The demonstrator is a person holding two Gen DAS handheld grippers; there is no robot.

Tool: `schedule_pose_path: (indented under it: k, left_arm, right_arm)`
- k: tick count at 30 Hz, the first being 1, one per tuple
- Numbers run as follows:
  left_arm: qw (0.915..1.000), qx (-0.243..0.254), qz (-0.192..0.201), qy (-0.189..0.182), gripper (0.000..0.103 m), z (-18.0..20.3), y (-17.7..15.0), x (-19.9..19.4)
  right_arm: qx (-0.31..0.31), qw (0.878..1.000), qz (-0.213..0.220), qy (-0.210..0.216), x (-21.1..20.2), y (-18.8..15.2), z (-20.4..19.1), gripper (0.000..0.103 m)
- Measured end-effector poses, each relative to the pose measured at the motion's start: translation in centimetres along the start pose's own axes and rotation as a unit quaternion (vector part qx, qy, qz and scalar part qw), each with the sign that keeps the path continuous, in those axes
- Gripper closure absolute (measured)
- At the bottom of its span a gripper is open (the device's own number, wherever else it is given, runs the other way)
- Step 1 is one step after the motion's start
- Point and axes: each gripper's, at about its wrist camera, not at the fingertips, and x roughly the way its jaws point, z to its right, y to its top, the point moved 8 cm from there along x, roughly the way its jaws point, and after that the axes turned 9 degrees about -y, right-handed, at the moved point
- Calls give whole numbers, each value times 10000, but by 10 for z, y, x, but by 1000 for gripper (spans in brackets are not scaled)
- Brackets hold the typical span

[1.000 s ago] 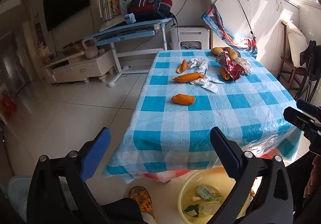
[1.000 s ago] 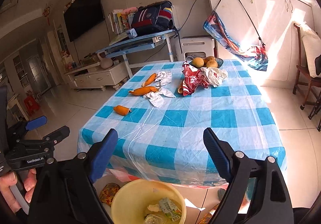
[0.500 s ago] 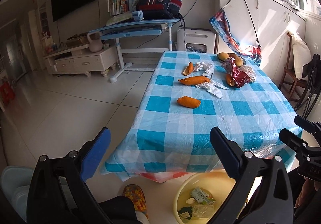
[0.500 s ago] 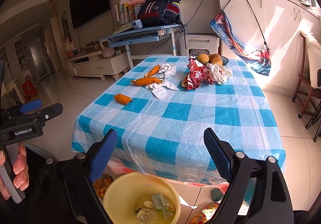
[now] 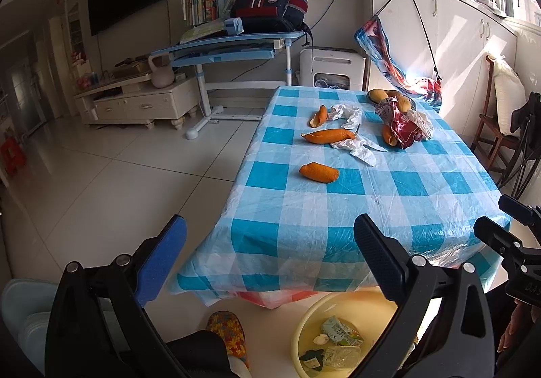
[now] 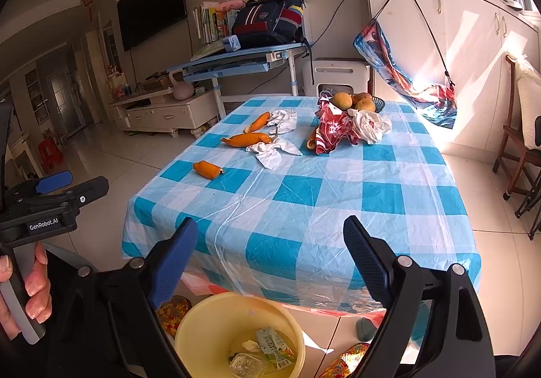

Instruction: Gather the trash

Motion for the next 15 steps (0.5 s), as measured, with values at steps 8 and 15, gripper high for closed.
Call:
schedule_pose_path:
  k: [8, 15]
  left_arm:
    - [10000, 10, -18, 7, 7, 0, -1, 1]
    - [9997, -72, -218, -78, 7, 0, -7, 9]
  right_arm:
    - [0, 10000, 17, 24, -1, 1, -1, 19]
    - [-55, 9999, 55, 78, -2, 4, -6, 19]
